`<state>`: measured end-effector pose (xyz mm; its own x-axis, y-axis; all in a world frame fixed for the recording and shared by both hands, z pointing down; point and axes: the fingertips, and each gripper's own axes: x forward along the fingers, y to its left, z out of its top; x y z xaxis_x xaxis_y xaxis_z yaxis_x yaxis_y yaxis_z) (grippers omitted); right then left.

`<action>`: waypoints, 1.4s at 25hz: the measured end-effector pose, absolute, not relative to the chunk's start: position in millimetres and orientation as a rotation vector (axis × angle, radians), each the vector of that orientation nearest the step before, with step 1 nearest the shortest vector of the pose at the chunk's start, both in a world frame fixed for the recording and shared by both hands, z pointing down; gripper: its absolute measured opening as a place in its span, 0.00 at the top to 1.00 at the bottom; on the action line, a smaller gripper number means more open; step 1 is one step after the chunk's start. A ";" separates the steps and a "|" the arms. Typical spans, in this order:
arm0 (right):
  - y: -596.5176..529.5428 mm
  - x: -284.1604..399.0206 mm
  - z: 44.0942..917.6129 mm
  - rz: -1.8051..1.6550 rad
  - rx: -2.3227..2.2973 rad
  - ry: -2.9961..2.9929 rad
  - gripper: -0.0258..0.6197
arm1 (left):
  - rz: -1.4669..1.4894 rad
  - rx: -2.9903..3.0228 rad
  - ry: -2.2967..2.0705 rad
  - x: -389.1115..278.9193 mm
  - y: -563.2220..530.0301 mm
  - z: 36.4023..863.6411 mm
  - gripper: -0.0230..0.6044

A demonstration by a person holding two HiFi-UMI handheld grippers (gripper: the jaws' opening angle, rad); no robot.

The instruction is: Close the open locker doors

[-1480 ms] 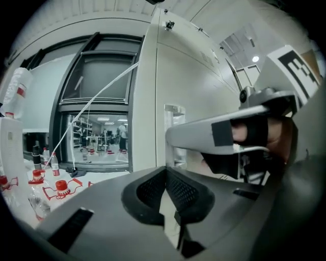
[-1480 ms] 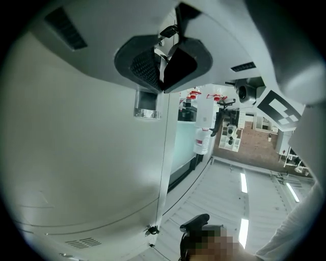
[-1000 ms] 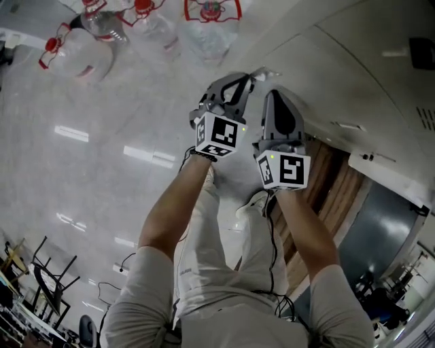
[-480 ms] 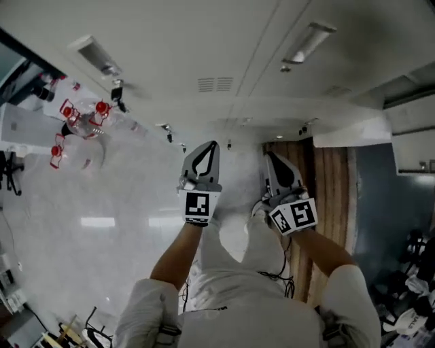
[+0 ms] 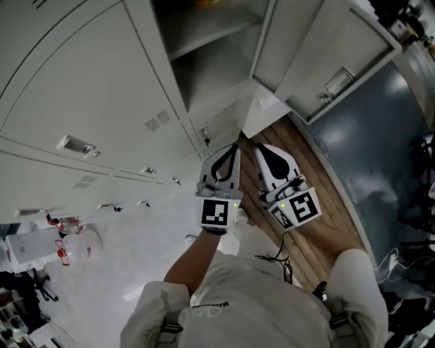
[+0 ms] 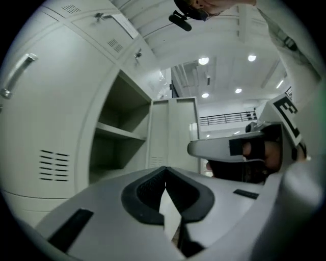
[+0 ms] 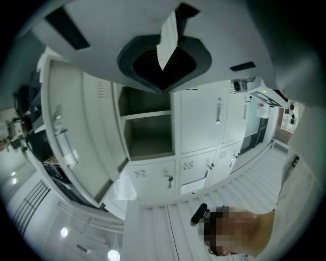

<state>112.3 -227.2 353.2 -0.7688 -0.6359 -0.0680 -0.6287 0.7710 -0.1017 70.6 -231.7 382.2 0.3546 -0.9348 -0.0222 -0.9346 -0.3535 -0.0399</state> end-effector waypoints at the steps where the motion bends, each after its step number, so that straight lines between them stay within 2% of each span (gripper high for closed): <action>1: -237.5 136.0 350.9 -0.112 -1.080 2.840 0.94 | -0.002 -2.584 1.703 96.9 -243.3 378.7 0.96; 7: -278.8 249.6 351.7 -0.124 -1.309 2.735 0.94 | -0.004 -2.729 1.478 219.5 -295.8 374.2 0.96; 13: -301.8 308.1 352.5 -0.117 -1.402 2.663 0.94 | -0.090 -2.751 1.411 278.5 -333.6 383.3 0.96; 15: -306.7 318.7 353.4 -0.115 -1.415 2.654 0.94 | -0.121 -2.757 1.415 288.6 -345.1 388.1 0.91; 17: -311.2 327.9 353.5 -0.112 -1.427 2.644 0.94 | -0.151 -2.749 1.441 296.3 -357.3 393.0 0.79; 19: -314.5 336.0 352.4 -0.105 -1.438 2.633 0.94 | -0.180 -2.731 1.488 302.3 -368.9 397.8 0.75; 22: -318.1 343.9 350.7 -0.096 -1.445 2.629 0.94 | -0.219 -2.697 1.560 309.0 -381.4 403.1 0.75; 24: -319.1 346.0 348.3 -0.091 -1.436 2.635 0.94 | -0.225 -2.678 1.590 310.7 -383.7 403.3 0.85; 25: -319.1 346.1 346.3 -0.088 -1.425 2.641 0.94 | -0.217 -2.676 1.595 310.1 -382.6 402.7 0.87; 31: -314.7 328.5 320.9 -0.019 -1.244 2.715 0.94 | -0.140 -2.740 1.507 279.2 -341.3 398.4 0.87; 35: -307.0 289.7 301.1 0.013 -1.013 2.790 0.92 | -0.104 -2.721 1.455 235.8 -305.7 388.6 0.86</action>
<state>289.7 -307.0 301.1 -0.7536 -0.6362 -0.1652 -0.6377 0.7686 -0.0510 235.8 -305.7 388.6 0.5538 -0.8319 0.0338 -0.8283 -0.5546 -0.0793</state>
